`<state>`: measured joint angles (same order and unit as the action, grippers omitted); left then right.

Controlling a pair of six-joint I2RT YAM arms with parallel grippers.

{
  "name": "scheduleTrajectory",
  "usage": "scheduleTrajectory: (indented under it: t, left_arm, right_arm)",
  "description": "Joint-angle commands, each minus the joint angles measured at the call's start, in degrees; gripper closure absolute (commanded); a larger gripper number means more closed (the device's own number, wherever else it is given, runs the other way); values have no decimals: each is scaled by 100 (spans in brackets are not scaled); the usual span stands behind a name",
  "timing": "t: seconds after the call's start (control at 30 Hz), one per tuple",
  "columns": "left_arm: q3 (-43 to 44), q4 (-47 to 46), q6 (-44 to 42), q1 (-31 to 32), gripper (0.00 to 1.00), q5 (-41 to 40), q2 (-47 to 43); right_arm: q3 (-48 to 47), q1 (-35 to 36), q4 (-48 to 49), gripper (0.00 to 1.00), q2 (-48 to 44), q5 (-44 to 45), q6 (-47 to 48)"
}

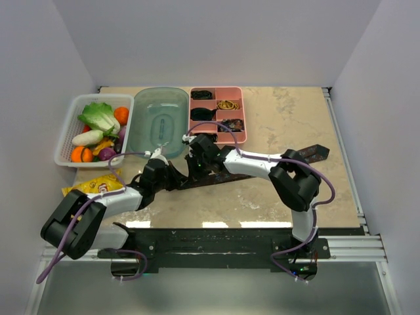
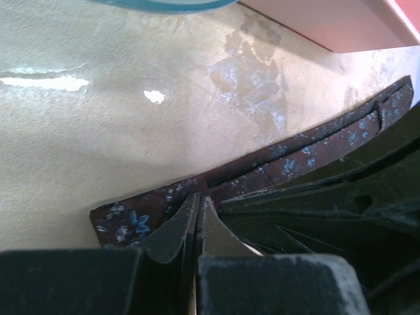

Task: Roll the ties
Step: Roll the tie at the center of the board.

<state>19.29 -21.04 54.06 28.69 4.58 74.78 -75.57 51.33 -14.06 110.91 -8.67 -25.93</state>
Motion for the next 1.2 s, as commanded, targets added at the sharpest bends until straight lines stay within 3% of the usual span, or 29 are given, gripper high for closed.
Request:
scheduleTrajectory:
  t: [0.0, 0.3, 0.37, 0.47, 0.6, 0.73, 0.9, 1.17]
  left_arm:
    - [84, -164, 17, 32, 100, 43, 19]
    - [189, 143, -27, 32, 100, -71, -227]
    - [285, 485, -124, 32, 96, -167, -394]
    - [496, 1074, -291, 23, 78, -422, -736]
    - [646, 1742, -370, -3, 42, -808, -1246]
    - [568, 2347, -265, -135, 26, -862, -1685]
    - [129, 2297, 42, -390, 26, -485, -1888]
    - [-750, 1033, 693, -829, 38, 333, -1766]
  right_arm:
    - [68, 0, 264, 100, 246, -197, -87]
    - [122, 0, 202, 100, 510, -83, -79]
    - [130, 0, 194, 100, 528, -83, -96]
    - [156, -9, 176, 100, 537, -74, -79]
    - [157, 0, 150, 100, 545, -83, -52]
    - [157, 0, 158, 100, 528, -109, -61]
    - [165, 0, 150, 100, 510, -109, -43]
    - [209, 0, 150, 100, 502, -118, -43]
